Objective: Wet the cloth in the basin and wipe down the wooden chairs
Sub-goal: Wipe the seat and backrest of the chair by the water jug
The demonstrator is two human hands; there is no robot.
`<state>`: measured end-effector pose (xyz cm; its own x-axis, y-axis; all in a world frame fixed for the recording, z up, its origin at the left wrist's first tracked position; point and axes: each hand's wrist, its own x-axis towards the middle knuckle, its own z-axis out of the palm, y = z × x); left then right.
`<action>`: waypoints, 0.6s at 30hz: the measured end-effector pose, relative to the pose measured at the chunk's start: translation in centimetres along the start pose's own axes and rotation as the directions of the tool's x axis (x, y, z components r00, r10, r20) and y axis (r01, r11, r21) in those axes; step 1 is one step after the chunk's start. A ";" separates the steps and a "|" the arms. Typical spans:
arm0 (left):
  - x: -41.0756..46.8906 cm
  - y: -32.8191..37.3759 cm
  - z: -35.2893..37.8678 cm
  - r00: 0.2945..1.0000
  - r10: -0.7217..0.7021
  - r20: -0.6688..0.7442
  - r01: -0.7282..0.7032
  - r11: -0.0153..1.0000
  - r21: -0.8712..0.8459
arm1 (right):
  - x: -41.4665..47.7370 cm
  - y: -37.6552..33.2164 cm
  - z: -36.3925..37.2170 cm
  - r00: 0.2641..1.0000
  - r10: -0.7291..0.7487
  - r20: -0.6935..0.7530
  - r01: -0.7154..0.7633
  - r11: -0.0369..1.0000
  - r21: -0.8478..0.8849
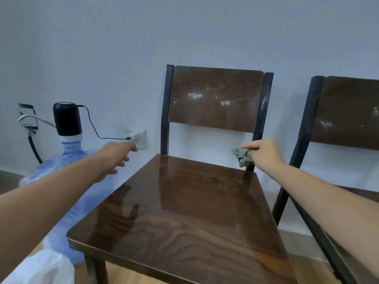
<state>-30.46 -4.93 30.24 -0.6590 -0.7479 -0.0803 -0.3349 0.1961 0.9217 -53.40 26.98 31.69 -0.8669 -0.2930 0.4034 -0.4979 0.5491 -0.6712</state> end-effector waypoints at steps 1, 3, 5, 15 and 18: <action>0.7 0.7 0.4 1.000 0.014 -0.006 -0.014 1.000 -0.023 | 0.9 0.8 1.1 0.999 0.002 -0.042 -0.004 0.999 -0.036; 2.2 2.2 1.5 0.999 0.046 -0.018 -0.048 0.996 -0.074 | 1.6 2.4 3.9 0.993 -0.041 0.106 0.059 0.984 -0.171; 4.1 3.5 2.4 0.996 0.080 -0.035 -0.084 0.989 -0.118 | 1.6 3.2 6.1 0.947 -0.112 0.302 0.207 0.930 -0.305; 11.9 11.1 7.1 0.985 0.162 0.054 -0.138 0.941 -0.310 | 12.1 -9.3 -0.8 0.417 -0.904 0.098 0.784 0.303 -0.542; 12.9 11.6 8.4 0.986 0.112 0.121 -0.055 0.915 -0.399 | 14.7 -10.2 -1.2 0.491 -0.870 -0.047 0.681 0.416 -0.603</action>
<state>-48.51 -6.96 36.74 -0.7692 -0.6387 -0.0215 -0.0014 -0.0320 0.9995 -61.05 17.99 45.19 0.0091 -0.5847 0.8112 -0.7823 0.5011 0.3700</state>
